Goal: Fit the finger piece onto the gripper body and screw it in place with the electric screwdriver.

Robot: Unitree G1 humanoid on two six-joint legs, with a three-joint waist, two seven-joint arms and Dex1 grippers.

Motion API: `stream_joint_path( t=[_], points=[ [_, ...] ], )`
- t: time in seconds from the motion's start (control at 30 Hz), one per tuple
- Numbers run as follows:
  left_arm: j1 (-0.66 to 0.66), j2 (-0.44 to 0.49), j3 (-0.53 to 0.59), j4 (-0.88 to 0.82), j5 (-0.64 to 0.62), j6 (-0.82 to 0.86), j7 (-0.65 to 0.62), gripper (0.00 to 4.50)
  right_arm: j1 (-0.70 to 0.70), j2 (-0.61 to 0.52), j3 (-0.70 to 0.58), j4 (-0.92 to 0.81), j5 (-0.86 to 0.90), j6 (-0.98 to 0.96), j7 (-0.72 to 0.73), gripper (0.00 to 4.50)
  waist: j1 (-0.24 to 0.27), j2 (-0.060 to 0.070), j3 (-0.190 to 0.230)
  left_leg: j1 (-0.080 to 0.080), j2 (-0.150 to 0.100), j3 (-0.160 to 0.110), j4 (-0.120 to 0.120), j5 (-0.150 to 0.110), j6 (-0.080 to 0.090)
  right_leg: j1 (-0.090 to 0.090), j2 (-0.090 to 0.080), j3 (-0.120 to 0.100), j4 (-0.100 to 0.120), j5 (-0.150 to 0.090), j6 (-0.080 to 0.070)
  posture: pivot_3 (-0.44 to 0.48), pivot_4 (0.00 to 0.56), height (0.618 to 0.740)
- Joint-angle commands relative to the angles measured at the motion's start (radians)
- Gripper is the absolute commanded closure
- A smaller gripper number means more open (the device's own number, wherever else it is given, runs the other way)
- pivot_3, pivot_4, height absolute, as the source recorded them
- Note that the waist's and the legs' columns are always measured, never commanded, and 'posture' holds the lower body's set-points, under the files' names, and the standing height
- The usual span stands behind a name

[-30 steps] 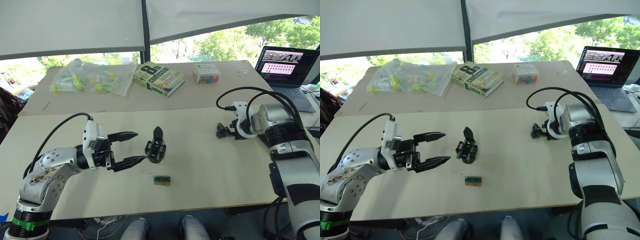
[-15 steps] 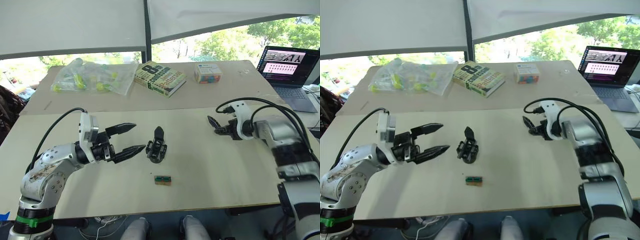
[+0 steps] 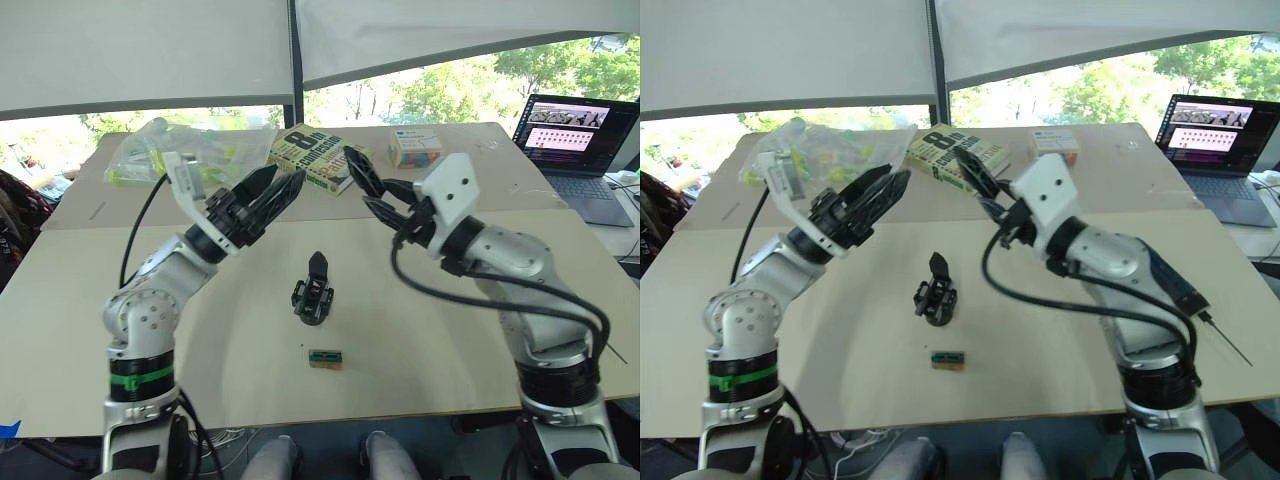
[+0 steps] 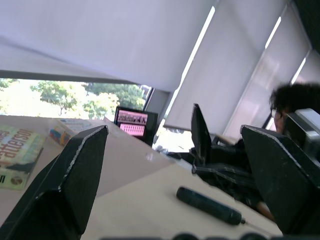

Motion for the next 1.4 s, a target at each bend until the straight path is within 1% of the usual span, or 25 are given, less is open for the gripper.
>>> stream_joint_path(
  t=[0.03,0.13,0.4,0.5,0.7,0.73,0.77,0.9,0.93,0.97,1.0,1.07,1.13,1.17,1.2,1.27,1.33,1.4],
  points=[
    [-0.030,-0.035,-0.018,-0.015,-0.011,-0.002,0.034,0.00,0.002,0.013,0.011,-0.040,-0.052,-0.032,-0.042,3.40,0.000,0.000,0.000,0.000,0.000,0.000,0.000,0.001,-0.001,0.000,0.000,0.000,0.000,0.000,0.000,0.000,0.150,0.740],
    [-0.045,-0.075,-0.021,-0.020,-0.034,0.000,0.056,0.00,0.010,0.013,0.039,-0.037,-0.090,-0.051,-0.047,3.40,0.000,0.000,0.000,0.000,0.000,0.000,0.000,0.002,-0.003,0.000,0.000,0.000,0.000,0.000,0.000,0.000,0.150,0.740],
    [-0.046,-0.097,-0.041,-0.013,-0.028,0.002,0.055,0.00,0.017,0.032,0.076,-0.040,-0.130,-0.070,-0.035,3.40,-0.007,0.000,0.000,0.001,0.001,0.000,-0.001,0.001,-0.002,0.000,0.002,0.001,0.001,0.000,0.000,0.000,0.150,0.740],
    [-0.044,-0.104,-0.047,-0.009,-0.030,0.003,0.053,0.85,0.017,0.033,0.081,-0.042,-0.138,-0.080,-0.026,3.40,-0.006,0.000,0.000,0.001,0.001,0.000,-0.001,0.001,-0.001,0.000,0.002,0.001,0.001,0.000,0.000,0.000,0.150,0.740],
    [-0.042,-0.123,-0.050,-0.016,-0.025,-0.012,0.049,3.79,0.023,0.035,0.081,-0.047,-0.134,-0.082,-0.009,3.40,-0.006,0.000,0.000,0.001,0.001,0.000,-0.001,0.001,-0.001,0.000,0.002,0.001,0.001,0.000,0.000,0.000,0.150,0.740],
    [-0.042,-0.127,-0.049,-0.018,-0.027,-0.013,0.051,4.40,0.026,0.036,0.080,-0.050,-0.127,-0.077,-0.001,3.40,-0.006,0.000,0.000,0.001,0.001,0.000,-0.001,0.001,-0.001,0.000,0.002,0.001,0.001,0.000,0.000,0.000,0.150,0.740],
    [-0.042,-0.130,-0.048,-0.019,-0.028,-0.013,0.054,4.50,0.028,0.036,0.081,-0.052,-0.124,-0.075,0.004,3.40,-0.006,0.000,0.000,0.001,0.001,0.000,-0.001,0.001,-0.001,0.000,0.002,0.001,0.001,0.000,0.000,0.000,0.150,0.740],
    [-0.048,-0.145,-0.043,-0.027,-0.041,-0.011,0.066,4.50,0.038,0.044,0.070,-0.063,-0.102,-0.071,0.023,3.40,-0.005,0.000,0.000,0.001,0.001,0.000,-0.001,0.001,-0.001,0.000,0.002,0.001,0.001,0.000,0.000,0.000,0.150,0.740],
    [-0.053,-0.150,-0.041,-0.031,-0.050,-0.010,0.072,4.50,0.038,0.048,0.064,-0.065,-0.098,-0.072,0.023,2.90,-0.005,0.000,0.000,0.001,0.001,0.000,-0.001,0.001,-0.001,0.000,0.002,0.001,0.001,0.000,0.000,0.000,0.150,0.740],
    [-0.059,-0.156,-0.037,-0.035,-0.062,-0.007,0.082,4.50,0.037,0.050,0.057,-0.066,-0.094,-0.075,0.026,2.30,-0.006,0.000,0.000,0.001,0.001,0.000,-0.001,0.001,0.000,0.000,0.002,0.001,0.000,0.000,0.000,0.000,0.150,0.740],
    [-0.065,-0.162,-0.032,-0.037,-0.070,-0.010,0.091,4.50,0.036,0.046,0.050,-0.067,-0.085,-0.078,0.039,2.08,-0.006,0.000,0.000,0.001,0.001,0.000,-0.001,0.000,0.000,0.000,0.002,0.001,0.000,0.000,0.000,0.000,0.150,0.740],
    [-0.081,-0.168,-0.016,-0.035,-0.087,-0.018,0.107,4.50,0.036,0.025,0.024,-0.070,-0.050,-0.080,0.079,1.35,-0.005,0.000,0.000,0.001,0.001,0.000,-0.001,0.000,0.000,0.000,0.002,0.001,0.001,0.000,0.000,0.000,0.150,0.740],
    [-0.099,-0.164,0.010,-0.026,-0.105,-0.026,0.115,4.50,0.042,-0.013,-0.020,-0.069,0.011,-0.087,0.153,0.71,-0.005,-0.001,0.000,0.001,0.000,0.000,-0.001,0.000,0.001,0.000,0.002,0.001,0.000,0.000,0.000,0.000,0.150,0.740],
    [-0.106,-0.154,0.022,-0.019,-0.115,-0.023,0.112,4.50,0.043,-0.037,-0.041,-0.063,0.040,-0.098,0.193,0.27,-0.005,-0.001,0.000,0.001,0.000,0.000,-0.001,0.000,0.001,0.000,0.002,0.001,0.000,0.000,0.000,0.000,0.150,0.740],
    [-0.112,-0.128,0.032,-0.009,-0.121,-0.016,0.092,4.50,0.043,-0.070,-0.075,-0.051,0.099,-0.077,0.252,0.02,-0.004,-0.001,0.000,0.001,0.000,0.000,-0.001,0.000,0.002,0.001,0.002,0.001,0.000,0.000,0.000,0.000,0.150,0.740],
    [-0.119,-0.068,0.048,0.015,-0.152,0.024,0.042,4.50,0.039,-0.139,-0.126,-0.022,0.198,-0.029,0.355,0.02,-0.005,-0.001,0.000,0.001,0.000,0.000,-0.001,0.000,0.002,0.001,0.002,0.001,-0.001,0.000,0.000,0.000,0.150,0.740],
    [-0.120,0.012,0.058,0.039,-0.190,0.072,-0.045,4.50,0.029,-0.200,-0.165,0.015,0.285,0.006,0.442,0.02,-0.008,-0.001,0.000,0.001,0.001,0.000,-0.001,-0.001,0.002,0.001,0.002,0.001,-0.001,0.000,0.000,0.000,0.150,0.740],
    [-0.125,0.112,0.056,0.074,-0.223,0.151,-0.142,4.50,0.005,-0.258,-0.194,0.060,0.372,0.081,0.514,0.02,-0.011,-0.001,0.000,0.002,0.001,0.000,-0.001,-0.001,0.003,0.001,0.003,0.001,0.000,0.000,0.000,0.000,0.150,0.740]
  ],
)
